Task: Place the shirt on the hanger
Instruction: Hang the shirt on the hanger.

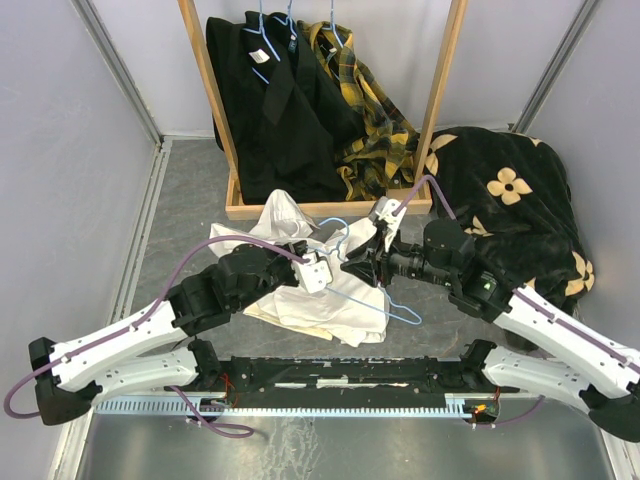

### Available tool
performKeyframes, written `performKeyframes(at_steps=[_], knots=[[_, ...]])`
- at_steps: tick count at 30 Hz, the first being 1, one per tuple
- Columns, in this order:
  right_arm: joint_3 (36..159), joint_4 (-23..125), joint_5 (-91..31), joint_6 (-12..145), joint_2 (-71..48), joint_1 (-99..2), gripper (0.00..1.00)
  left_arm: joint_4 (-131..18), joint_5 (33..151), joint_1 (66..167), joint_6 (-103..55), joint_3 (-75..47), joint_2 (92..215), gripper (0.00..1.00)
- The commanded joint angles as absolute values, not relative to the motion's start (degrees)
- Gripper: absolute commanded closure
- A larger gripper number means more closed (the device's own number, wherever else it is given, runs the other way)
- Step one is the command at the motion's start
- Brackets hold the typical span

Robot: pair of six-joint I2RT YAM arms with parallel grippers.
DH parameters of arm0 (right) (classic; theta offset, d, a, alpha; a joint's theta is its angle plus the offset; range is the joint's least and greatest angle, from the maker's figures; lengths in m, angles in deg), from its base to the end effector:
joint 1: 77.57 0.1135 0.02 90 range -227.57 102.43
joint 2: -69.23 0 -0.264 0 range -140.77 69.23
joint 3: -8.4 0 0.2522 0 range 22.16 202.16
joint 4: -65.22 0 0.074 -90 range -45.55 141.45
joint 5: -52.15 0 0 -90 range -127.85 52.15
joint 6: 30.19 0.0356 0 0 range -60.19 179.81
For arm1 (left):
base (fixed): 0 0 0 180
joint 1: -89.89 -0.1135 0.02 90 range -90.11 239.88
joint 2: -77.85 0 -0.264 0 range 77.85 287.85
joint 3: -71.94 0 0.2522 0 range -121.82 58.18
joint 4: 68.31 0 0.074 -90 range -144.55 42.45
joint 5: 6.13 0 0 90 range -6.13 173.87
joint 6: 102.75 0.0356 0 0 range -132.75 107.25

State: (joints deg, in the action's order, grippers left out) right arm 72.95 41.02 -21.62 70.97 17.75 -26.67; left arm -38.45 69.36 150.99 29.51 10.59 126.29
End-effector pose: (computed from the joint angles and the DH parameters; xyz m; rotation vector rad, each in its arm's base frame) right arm 0.1231 0.1672 0.3562 -0.8388 1.6781 1.0176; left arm 0.1018 -0.1659 0.3358 1.3424 1.2831 0.0081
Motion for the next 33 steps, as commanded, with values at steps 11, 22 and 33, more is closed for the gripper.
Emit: performKeyframes(at_steps=[11, 22, 33], knots=[[77.55, 36.13, -19.76, 66.43, 11.87, -26.61, 0.90, -38.82, 70.56, 151.04, 31.19, 8.43, 126.51, 0.97], [71.41, 46.24, -23.84, 68.62, 13.94, -26.59, 1.00, -40.57, 61.59, 151.01, 12.49, 8.64, 120.54, 0.32], [69.21, 51.53, -24.99, 70.93, 12.55, -26.63, 1.00, -28.78, 43.57, 150.97, -15.22, 9.88, 108.68, 0.30]])
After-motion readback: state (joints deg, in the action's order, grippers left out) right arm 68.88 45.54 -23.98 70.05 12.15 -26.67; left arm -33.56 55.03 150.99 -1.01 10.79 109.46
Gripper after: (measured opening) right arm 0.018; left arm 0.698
